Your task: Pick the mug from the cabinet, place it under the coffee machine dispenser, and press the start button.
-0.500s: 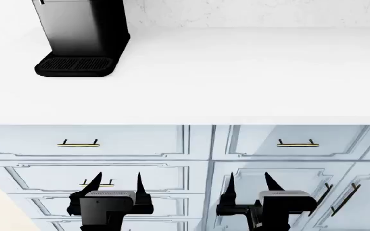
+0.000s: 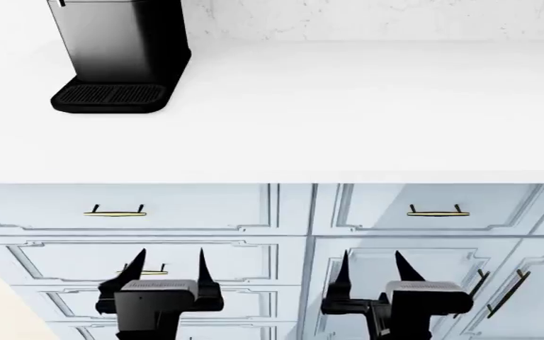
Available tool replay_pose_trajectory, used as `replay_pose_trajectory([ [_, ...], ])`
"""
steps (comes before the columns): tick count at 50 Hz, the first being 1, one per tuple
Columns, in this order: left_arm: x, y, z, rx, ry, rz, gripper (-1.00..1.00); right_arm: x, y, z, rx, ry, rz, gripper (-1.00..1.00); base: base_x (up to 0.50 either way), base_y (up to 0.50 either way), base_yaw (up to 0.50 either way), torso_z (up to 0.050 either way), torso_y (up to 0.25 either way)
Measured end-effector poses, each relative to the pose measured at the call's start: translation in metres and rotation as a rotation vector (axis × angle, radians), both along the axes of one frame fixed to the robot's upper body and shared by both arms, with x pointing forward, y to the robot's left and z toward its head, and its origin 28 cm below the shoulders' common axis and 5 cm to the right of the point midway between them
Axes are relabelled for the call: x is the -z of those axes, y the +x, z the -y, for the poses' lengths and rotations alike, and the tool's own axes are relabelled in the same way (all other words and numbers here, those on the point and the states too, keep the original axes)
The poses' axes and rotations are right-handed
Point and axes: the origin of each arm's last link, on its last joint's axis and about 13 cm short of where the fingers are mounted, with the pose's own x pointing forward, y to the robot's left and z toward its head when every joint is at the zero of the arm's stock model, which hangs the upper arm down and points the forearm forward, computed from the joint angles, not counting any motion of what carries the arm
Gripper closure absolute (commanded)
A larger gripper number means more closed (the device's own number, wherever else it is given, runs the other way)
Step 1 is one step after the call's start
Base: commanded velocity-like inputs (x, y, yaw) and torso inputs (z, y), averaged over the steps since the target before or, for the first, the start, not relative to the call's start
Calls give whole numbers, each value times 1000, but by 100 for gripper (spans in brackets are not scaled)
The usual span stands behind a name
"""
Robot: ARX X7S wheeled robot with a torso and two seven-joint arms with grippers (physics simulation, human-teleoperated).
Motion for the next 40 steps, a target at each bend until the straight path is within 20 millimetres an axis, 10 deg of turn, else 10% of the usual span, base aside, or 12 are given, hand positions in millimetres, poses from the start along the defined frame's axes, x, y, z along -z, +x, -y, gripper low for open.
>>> replay_pose_trajectory([
  [11,-10,-7,0,16,15,105,-100,-24,0,1,-4,-39,112,-100,0,0,0,0,0],
  [27,-130,-29,-7,5,-19,340,-100,-86,5,-2,-29,-46,282,-100,0,0,0,0,0],
  [40,-201,-23,-15,63,-79,431,-100,-180,29,8,-49,-18,373,-100,0,0,0,0,0],
])
